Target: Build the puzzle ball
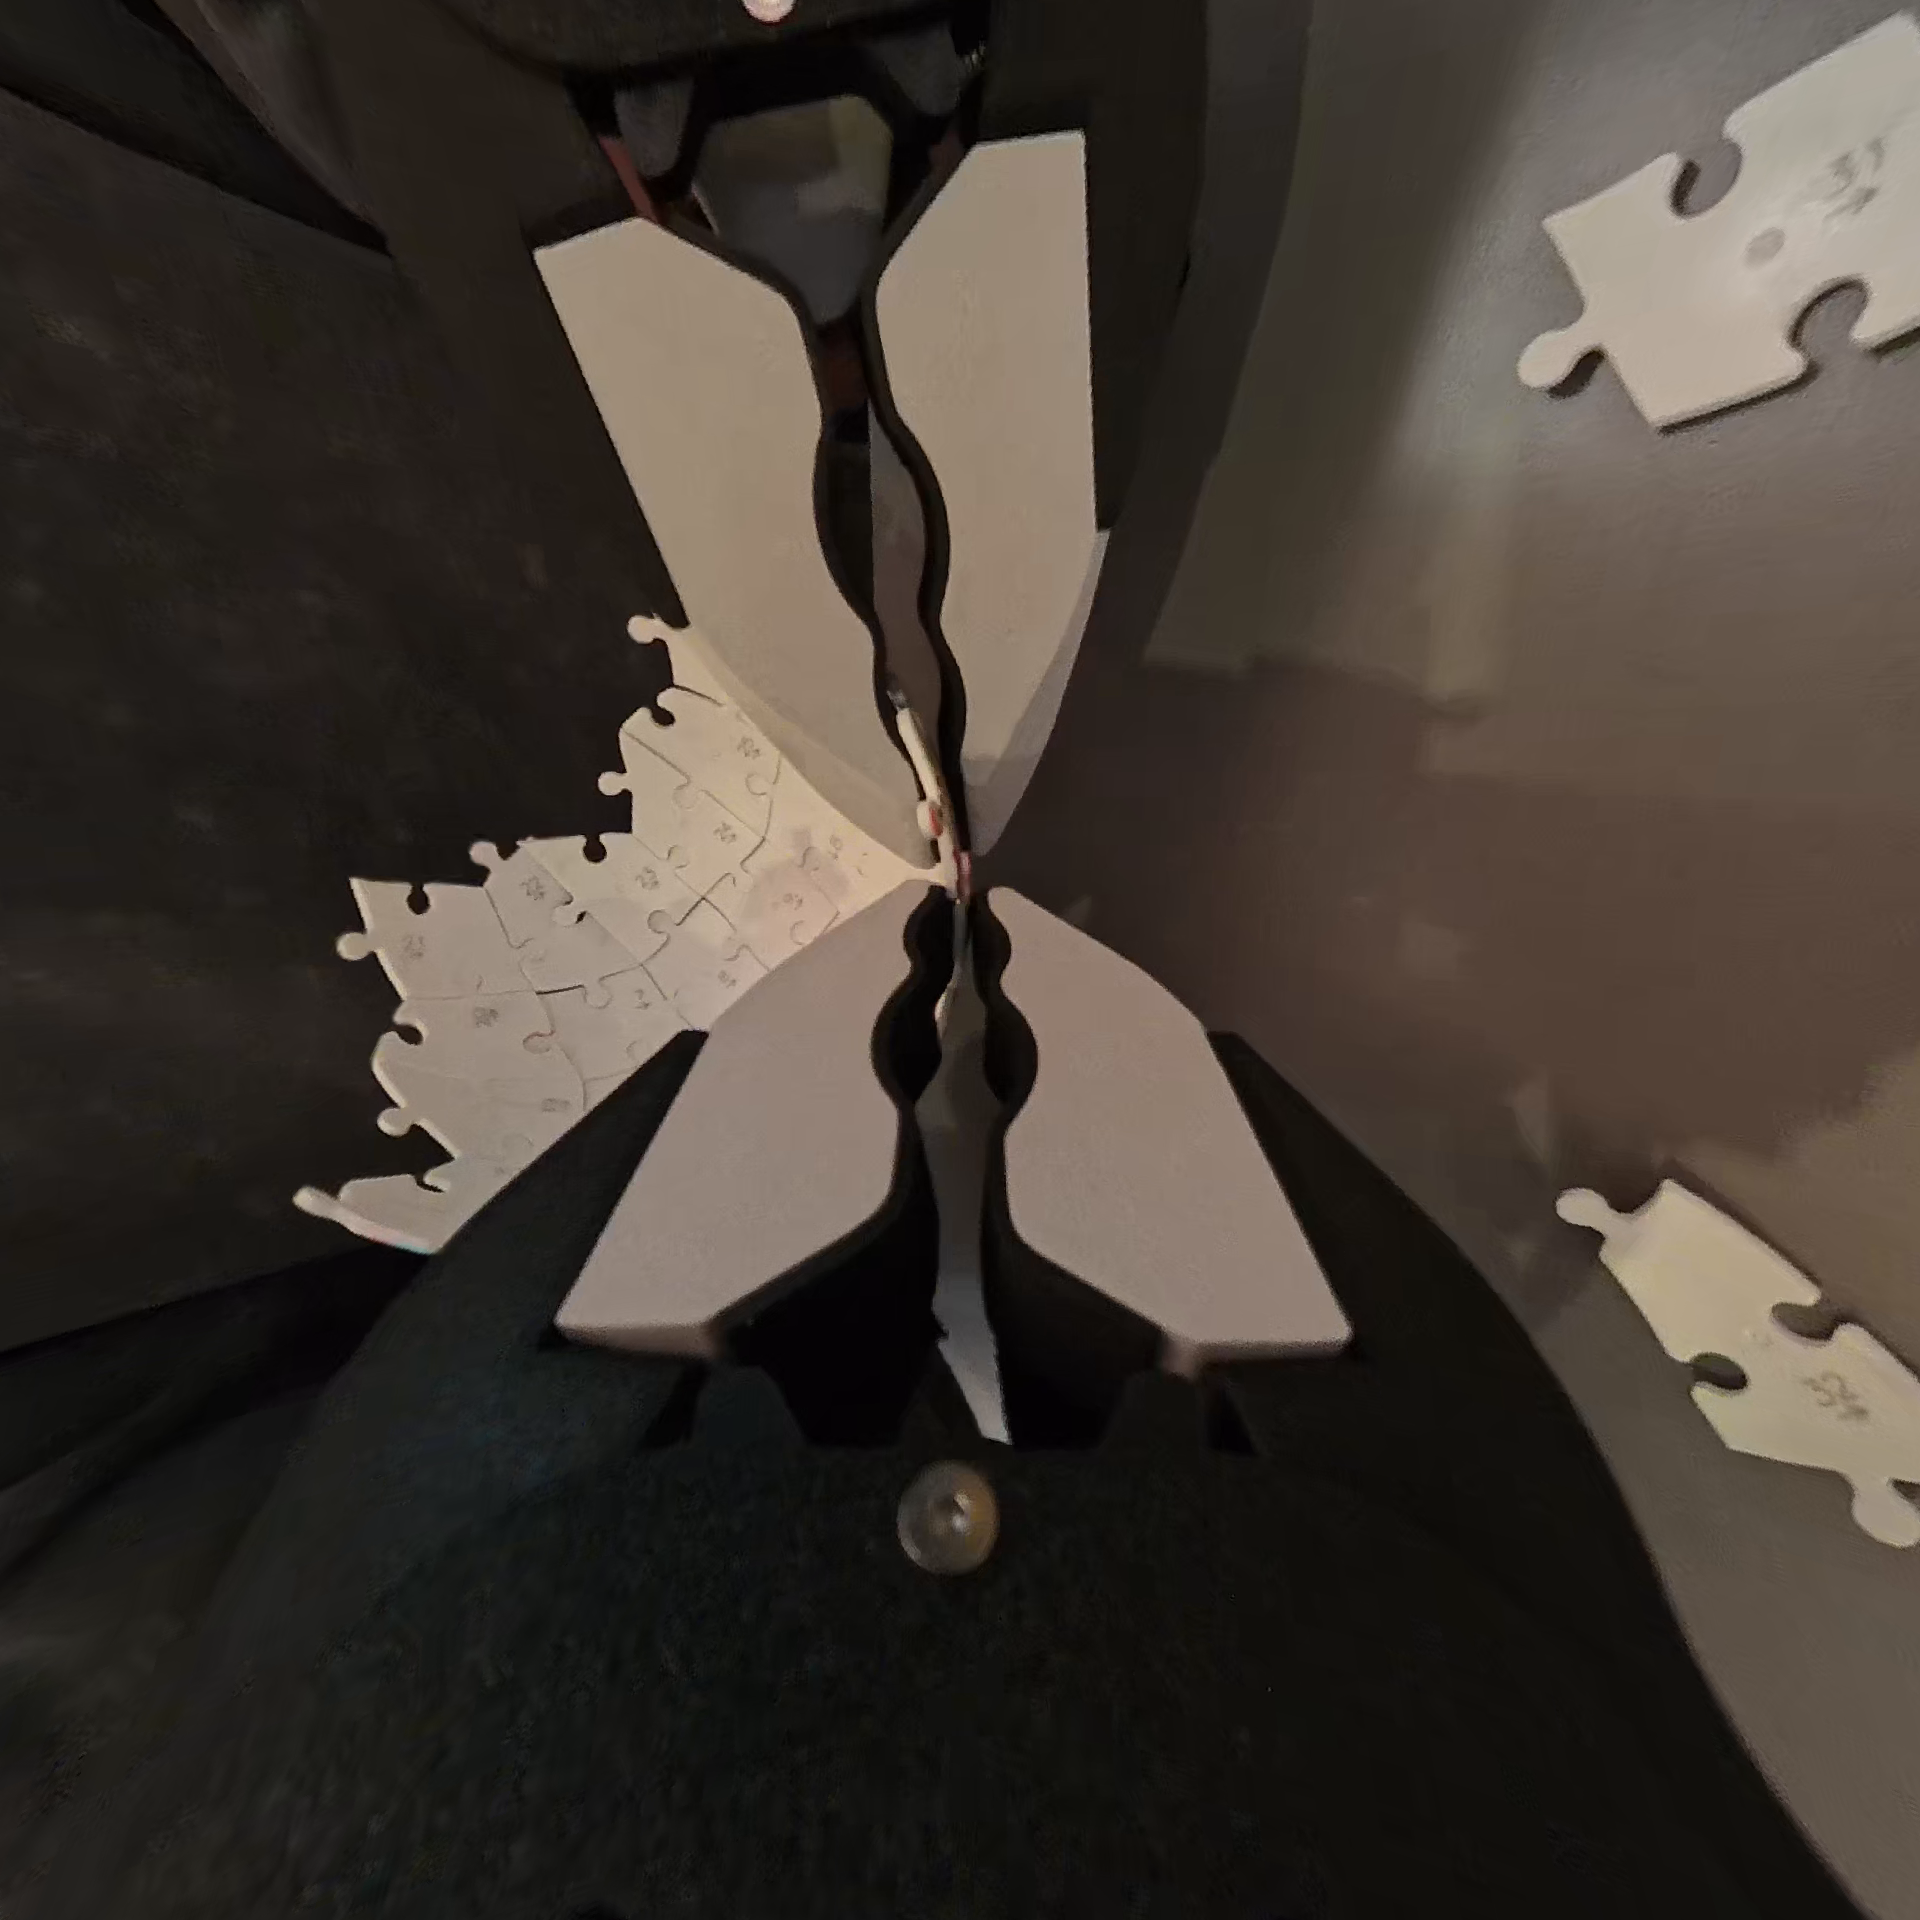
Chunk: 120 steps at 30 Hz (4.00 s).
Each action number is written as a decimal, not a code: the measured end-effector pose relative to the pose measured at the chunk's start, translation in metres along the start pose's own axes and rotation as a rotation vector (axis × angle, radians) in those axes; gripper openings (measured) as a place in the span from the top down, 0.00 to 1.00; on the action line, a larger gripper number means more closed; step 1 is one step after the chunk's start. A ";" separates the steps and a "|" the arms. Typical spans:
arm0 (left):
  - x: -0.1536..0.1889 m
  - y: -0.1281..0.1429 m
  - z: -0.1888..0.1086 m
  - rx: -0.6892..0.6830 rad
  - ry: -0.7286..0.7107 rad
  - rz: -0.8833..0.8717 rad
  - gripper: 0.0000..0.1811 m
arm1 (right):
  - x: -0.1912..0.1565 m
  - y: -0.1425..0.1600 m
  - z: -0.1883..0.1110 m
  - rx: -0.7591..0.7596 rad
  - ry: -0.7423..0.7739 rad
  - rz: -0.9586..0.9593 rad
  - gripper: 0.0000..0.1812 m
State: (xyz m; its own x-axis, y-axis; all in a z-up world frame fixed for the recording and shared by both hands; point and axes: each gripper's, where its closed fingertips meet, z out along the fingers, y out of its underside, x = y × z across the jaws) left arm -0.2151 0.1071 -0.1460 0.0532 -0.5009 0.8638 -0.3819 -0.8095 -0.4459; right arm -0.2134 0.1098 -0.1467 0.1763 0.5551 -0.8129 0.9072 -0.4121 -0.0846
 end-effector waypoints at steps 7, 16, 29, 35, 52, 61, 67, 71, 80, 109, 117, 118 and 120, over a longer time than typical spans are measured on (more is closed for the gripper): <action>0.002 -0.009 -0.011 0.047 0.004 0.000 0.84 | 0.014 0.004 -0.001 -0.006 -0.027 0.008 0.99; -0.041 -0.032 -0.085 -0.055 -0.395 0.338 0.84 | 0.034 0.009 0.000 -0.070 -0.040 0.025 0.99; -0.090 -0.031 -0.077 -0.491 -0.585 0.729 0.71 | 0.043 0.006 -0.005 -0.020 -0.001 -0.031 0.98; -0.094 -0.036 -0.072 -0.496 -0.607 0.810 0.86 | 0.047 0.000 -0.004 -0.076 -0.006 -0.035 0.98; -0.023 -0.026 -0.082 -0.306 -0.469 0.814 0.86 | 0.056 -0.031 -0.005 -0.212 0.093 -0.113 0.93; -0.005 -0.019 -0.061 -0.299 -0.404 0.825 0.86 | 0.050 -0.038 -0.012 -0.171 0.114 -0.120 0.91; -0.004 -0.013 -0.059 -0.289 -0.391 0.803 0.86 | 0.044 -0.041 -0.018 -0.134 0.128 -0.134 0.89; 0.005 -0.011 -0.058 -0.259 -0.367 0.797 0.86 | 0.038 -0.044 -0.029 -0.074 0.142 -0.144 0.86; 0.015 -0.003 -0.074 -0.159 -0.377 0.740 0.86 | 0.010 -0.037 -0.105 0.284 0.388 -0.189 0.85; -0.027 0.025 -0.089 -0.179 -0.500 0.595 0.86 | 0.023 0.071 -0.054 1.217 0.943 0.442 0.73; -0.029 0.027 -0.088 -0.185 -0.485 0.585 0.86 | 0.048 0.057 -0.047 1.118 0.796 0.492 0.78; -0.029 0.027 -0.088 -0.184 -0.482 0.583 0.86 | 0.050 0.055 -0.047 1.113 0.783 0.488 0.78; -0.029 0.027 -0.087 -0.186 -0.477 0.579 0.86 | 0.050 0.048 -0.047 1.109 0.749 0.458 0.78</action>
State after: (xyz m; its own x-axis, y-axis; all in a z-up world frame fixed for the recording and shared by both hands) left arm -0.3075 0.1263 -0.1629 0.1732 -0.9406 0.2921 -0.6167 -0.3348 -0.7125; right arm -0.1431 0.1514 -0.1640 0.8450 0.3217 -0.4272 0.0105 -0.8087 -0.5882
